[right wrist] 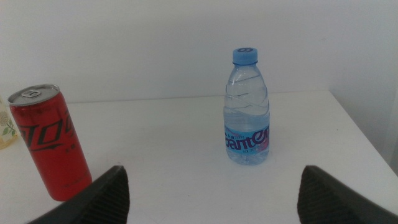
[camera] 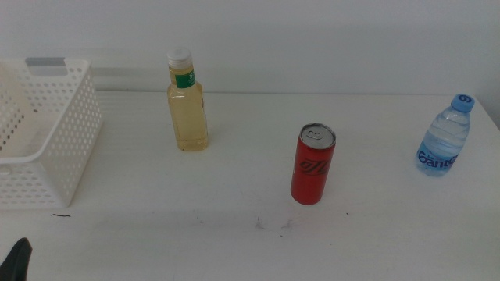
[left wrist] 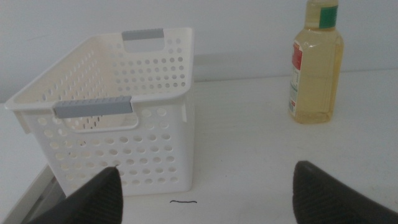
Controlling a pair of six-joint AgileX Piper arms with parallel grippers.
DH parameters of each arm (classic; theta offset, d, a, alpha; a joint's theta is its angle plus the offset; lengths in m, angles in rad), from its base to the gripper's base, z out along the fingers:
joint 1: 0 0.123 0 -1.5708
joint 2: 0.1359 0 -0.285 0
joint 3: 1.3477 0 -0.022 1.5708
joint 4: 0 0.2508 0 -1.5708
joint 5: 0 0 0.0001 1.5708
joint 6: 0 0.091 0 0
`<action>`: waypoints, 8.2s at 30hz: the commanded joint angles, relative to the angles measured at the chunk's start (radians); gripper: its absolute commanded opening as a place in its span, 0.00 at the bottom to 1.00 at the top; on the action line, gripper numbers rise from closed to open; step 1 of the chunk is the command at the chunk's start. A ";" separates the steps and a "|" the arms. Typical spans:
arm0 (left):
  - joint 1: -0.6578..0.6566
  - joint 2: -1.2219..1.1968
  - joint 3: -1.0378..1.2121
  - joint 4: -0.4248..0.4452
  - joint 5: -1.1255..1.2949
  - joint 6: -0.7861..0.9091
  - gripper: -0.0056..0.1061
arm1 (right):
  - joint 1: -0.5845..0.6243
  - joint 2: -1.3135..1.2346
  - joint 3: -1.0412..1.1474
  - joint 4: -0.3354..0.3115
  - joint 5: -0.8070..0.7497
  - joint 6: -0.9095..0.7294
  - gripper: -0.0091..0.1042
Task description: Use arms to grab the bottles and put them into the dustbin to the left of the table.
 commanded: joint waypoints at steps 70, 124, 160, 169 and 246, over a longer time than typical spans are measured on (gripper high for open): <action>-0.658 1.951 -0.713 0.301 -1.364 -0.236 0.89 | -0.001 -0.004 0.003 -0.006 -0.010 -0.006 0.84; -0.642 2.251 -1.139 0.563 -1.191 -0.489 0.48 | -0.001 -0.004 0.003 -0.006 -0.010 -0.006 0.84; -0.575 1.643 -1.138 0.639 -0.228 -0.864 0.04 | -0.001 -0.004 0.003 -0.006 -0.010 -0.006 0.84; -0.223 1.565 -1.525 -0.279 0.651 0.209 0.04 | -0.001 -0.004 0.003 -0.006 -0.010 -0.006 0.84; -0.248 1.735 -0.508 0.066 -1.263 -0.156 0.89 | -0.001 -0.004 0.003 -0.006 -0.010 -0.006 0.84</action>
